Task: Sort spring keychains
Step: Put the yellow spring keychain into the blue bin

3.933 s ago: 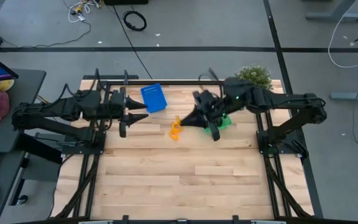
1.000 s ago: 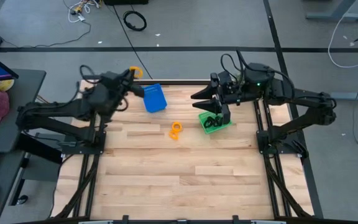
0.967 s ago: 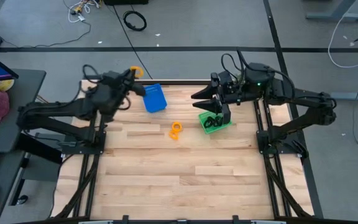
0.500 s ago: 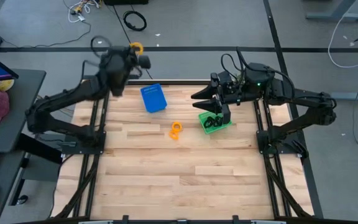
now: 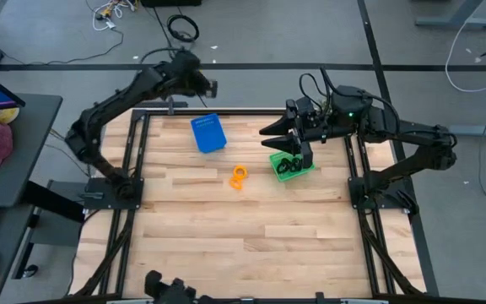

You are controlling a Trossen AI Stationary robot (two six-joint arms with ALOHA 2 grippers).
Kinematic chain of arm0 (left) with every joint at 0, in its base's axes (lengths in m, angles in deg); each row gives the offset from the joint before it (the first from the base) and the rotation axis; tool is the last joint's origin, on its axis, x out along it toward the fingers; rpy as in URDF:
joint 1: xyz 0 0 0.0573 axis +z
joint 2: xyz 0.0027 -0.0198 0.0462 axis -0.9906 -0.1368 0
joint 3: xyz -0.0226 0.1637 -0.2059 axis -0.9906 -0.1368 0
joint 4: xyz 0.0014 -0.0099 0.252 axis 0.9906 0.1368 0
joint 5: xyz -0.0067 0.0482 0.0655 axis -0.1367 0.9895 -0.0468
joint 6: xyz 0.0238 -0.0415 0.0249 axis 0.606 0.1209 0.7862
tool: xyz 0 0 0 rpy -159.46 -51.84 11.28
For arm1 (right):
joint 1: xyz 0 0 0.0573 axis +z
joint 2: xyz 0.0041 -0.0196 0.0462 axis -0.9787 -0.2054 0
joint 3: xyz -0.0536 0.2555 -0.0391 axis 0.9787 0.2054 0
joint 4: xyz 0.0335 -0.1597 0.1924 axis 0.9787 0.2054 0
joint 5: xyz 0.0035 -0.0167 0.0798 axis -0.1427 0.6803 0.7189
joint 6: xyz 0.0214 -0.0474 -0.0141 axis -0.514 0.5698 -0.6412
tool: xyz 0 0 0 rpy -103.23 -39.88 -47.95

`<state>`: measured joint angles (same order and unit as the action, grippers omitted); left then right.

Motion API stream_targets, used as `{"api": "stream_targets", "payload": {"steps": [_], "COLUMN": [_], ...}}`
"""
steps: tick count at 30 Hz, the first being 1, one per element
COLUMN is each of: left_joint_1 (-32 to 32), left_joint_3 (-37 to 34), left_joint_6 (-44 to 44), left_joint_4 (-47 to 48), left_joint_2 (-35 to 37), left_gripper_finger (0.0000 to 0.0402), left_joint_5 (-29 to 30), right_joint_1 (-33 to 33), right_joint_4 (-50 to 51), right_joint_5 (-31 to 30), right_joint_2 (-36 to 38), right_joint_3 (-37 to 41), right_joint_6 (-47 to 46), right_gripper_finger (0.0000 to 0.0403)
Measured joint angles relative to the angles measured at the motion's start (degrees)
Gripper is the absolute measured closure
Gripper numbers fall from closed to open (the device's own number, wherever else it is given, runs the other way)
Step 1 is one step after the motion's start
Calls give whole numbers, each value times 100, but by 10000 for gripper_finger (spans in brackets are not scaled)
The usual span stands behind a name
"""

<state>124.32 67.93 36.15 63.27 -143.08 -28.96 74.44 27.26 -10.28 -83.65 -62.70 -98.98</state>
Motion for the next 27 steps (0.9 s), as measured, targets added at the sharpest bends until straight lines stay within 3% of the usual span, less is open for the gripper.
{"api": "stream_targets", "payload": {"steps": [3, 7, 20, 27], "left_joint_1": [5, -87, -322, -325], "left_joint_3": [208, 258, 256, 253], "left_joint_6": [308, 566, 1016, 1019], "left_joint_4": [833, 1215, 1265, 1225], "left_joint_2": [-397, -800, -2194, -2379], "left_gripper_finger": [379, 376, 376, 373], "left_joint_5": [-39, -15, -123, -91], "right_joint_1": [0, 0, 1, 2], "right_joint_4": [57, 131, 155, 155], "right_joint_5": [0, 0, 1, 0], "right_joint_2": [0, 0, -2, -2], "right_joint_3": [0, 0, 0, 0], "right_joint_6": [0, 20, 21, 22], "right_gripper_finger": [239, 239, 239, 239]}}
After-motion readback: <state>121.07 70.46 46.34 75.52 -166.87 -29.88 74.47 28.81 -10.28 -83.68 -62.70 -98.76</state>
